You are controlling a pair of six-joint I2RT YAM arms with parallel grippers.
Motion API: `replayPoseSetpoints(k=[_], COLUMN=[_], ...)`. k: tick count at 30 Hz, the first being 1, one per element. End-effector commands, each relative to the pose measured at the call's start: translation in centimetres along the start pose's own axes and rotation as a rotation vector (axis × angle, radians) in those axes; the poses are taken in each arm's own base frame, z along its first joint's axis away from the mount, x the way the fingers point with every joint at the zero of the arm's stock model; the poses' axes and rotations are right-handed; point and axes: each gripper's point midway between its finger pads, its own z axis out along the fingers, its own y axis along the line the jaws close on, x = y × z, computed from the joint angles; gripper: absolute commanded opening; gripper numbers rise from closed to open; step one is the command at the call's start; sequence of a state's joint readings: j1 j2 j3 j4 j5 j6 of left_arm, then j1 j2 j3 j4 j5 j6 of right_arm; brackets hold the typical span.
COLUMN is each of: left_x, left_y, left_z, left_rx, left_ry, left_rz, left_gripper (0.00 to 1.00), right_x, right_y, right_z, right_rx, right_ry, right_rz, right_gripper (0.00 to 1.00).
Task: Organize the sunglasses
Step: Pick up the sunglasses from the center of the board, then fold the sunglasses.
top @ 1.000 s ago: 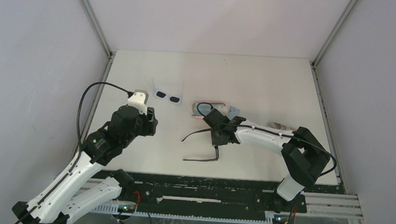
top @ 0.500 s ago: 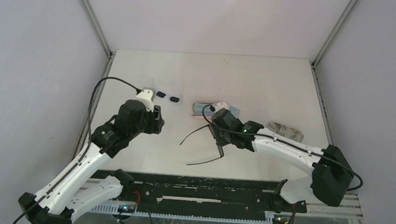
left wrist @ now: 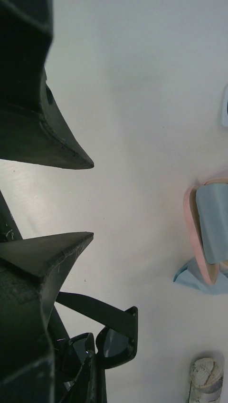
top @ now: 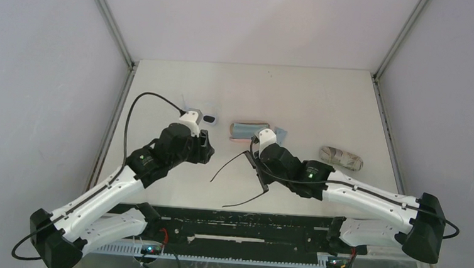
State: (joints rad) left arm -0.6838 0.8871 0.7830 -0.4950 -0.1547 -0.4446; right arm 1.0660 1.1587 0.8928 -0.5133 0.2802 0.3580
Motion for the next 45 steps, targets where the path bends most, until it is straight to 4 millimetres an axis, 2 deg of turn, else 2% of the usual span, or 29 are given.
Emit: replayPoseSetpoints(k=[1, 8, 14, 20, 31, 39, 45], left_x=[0.3, 2.2, 2.3, 2.6, 2.5, 1.5, 1.4], left_y=[-1.6, -2.7, -3.2, -3.4, -7.0, -9.5, -10.7], left_z=[0.9, 1.9, 2.3, 3.2, 5.0, 5.0, 5.4], left_rx=[0.047, 0.079, 0.062, 0.013, 0.078, 0.151, 0.192], left_ry=[-0.03, 0.002, 0.01, 0.019, 0.028, 0.01, 0.013], left_rz=[-0.029, -0.003, 0.035, 0.063, 0.045, 0.038, 0.031], left_gripper=[0.56, 0.57, 0.57, 0.57, 0.58, 0.6, 0.61], right_x=[-2.0, -3.0, -3.9, -3.8, -4.6, -5.4, -5.5], right_y=[0.0, -0.1, -0.3, -0.6, 0.7, 1.4, 2.4], right_z=[-0.8, -0.9, -0.9, -0.3, 0.6, 1.1, 1.1], right_rx=[0.024, 0.063, 0.113, 0.154, 0.101, 0.052, -0.012], right_ry=[-0.094, -0.104, -0.105, -0.085, -0.098, -0.132, -0.144], right_rz=[0.051, 0.098, 0.128, 0.129, 0.15, 0.167, 0.18], right_gripper=[0.0, 0.0, 0.0, 0.0, 0.0, 0.0, 0.0])
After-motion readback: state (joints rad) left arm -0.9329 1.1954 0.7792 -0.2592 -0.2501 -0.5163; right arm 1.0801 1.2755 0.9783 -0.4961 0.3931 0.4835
